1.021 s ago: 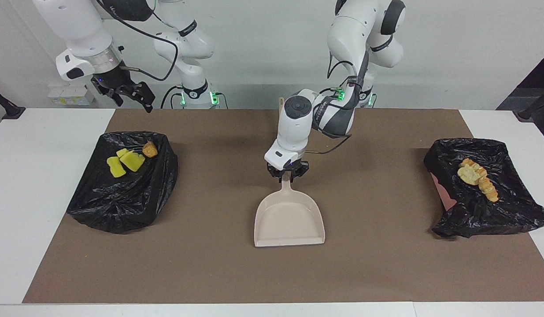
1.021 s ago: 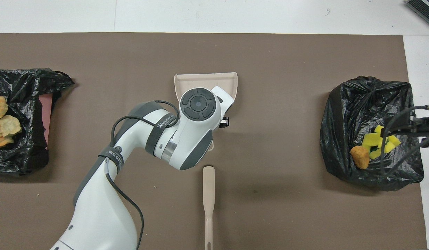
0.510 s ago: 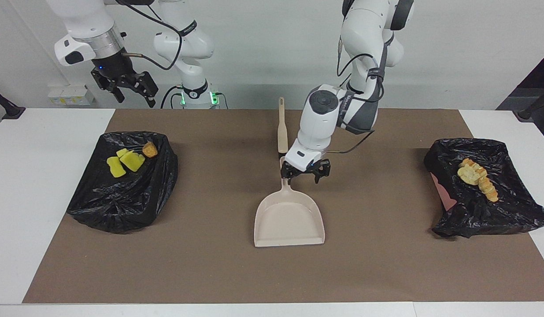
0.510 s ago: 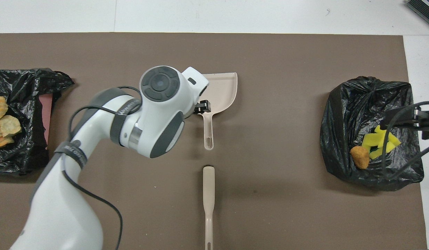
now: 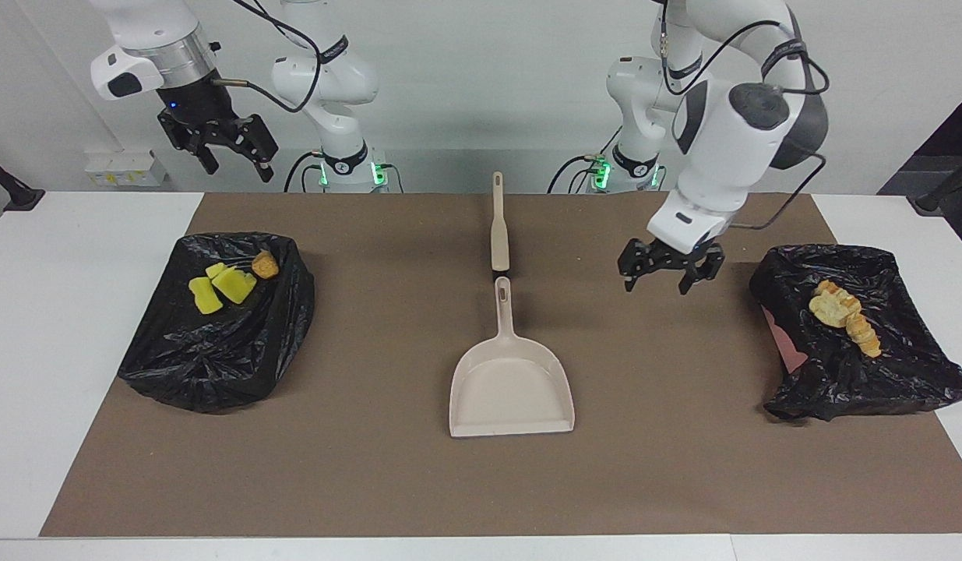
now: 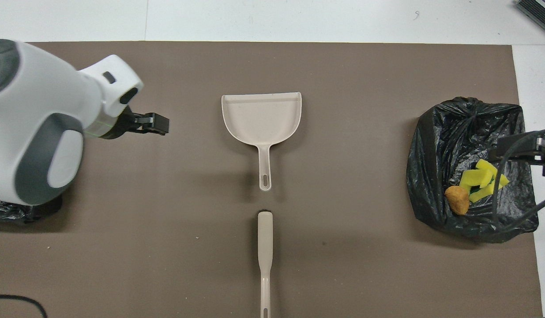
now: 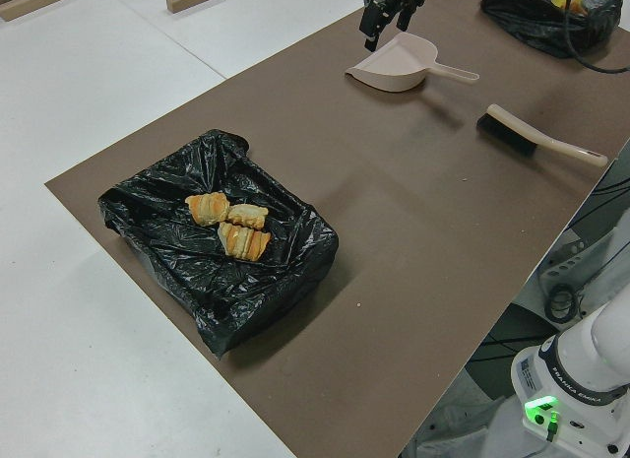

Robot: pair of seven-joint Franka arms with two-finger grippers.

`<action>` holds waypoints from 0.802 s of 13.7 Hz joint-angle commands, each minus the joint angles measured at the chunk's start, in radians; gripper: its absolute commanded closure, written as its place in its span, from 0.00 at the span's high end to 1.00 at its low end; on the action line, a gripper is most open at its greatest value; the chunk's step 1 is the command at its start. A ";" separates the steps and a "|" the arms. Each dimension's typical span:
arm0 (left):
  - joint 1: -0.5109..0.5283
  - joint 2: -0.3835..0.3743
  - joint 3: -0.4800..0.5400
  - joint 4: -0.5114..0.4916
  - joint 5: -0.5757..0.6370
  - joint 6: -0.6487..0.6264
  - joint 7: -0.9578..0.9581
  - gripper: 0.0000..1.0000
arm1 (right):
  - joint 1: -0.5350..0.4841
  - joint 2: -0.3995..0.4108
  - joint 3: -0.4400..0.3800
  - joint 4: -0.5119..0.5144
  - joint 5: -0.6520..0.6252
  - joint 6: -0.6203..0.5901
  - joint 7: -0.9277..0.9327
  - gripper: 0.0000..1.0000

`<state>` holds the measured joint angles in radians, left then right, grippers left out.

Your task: Sweep and dump trash in bin

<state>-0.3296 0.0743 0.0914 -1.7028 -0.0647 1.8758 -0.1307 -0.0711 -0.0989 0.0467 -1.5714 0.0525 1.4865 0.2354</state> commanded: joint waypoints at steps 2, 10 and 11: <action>0.096 -0.117 -0.013 -0.005 0.028 -0.099 0.115 1.00 | -0.006 -0.022 0.018 -0.024 0.003 0.011 0.001 1.00; 0.238 -0.110 -0.007 0.195 0.048 -0.348 0.332 1.00 | -0.007 -0.031 0.019 -0.070 -0.100 0.038 -0.087 1.00; 0.238 -0.090 -0.007 0.224 0.048 -0.369 0.332 1.00 | -0.010 -0.031 0.019 -0.070 -0.109 0.043 -0.102 1.00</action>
<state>-0.0995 -0.0604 0.0931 -1.5471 -0.0245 1.5612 0.1887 -0.0713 -0.1007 0.0621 -1.6022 -0.0323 1.4981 0.1693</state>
